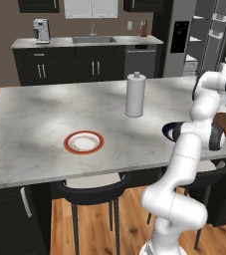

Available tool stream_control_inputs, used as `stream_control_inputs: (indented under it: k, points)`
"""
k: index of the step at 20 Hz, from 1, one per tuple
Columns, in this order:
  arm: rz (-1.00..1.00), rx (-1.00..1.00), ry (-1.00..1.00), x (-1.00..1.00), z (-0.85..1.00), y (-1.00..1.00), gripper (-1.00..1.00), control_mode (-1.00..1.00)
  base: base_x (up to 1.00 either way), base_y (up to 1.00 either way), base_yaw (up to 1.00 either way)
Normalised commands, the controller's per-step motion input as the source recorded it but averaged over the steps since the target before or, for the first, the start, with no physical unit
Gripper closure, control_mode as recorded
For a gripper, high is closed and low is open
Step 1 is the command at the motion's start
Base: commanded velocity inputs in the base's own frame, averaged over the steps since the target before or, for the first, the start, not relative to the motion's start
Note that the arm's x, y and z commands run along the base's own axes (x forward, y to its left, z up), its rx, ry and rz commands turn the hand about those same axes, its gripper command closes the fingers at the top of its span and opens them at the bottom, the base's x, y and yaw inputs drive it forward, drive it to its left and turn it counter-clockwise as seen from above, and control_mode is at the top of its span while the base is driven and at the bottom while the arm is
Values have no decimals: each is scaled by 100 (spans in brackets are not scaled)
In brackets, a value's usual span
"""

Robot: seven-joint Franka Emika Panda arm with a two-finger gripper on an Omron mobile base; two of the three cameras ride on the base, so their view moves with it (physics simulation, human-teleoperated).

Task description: Pick the chicken drumstick and lemon from their plates and place them in the bowl. Then put the bowl in the fridge.

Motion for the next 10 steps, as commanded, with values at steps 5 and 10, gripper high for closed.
stream_control_inputs:
  k: [5,10]
  points:
    - [0,-25,-12,0,-33,28,-100,-100,0,0,0]
    - [0,-18,-6,0,-32,20,-100,-100,0,0,0]
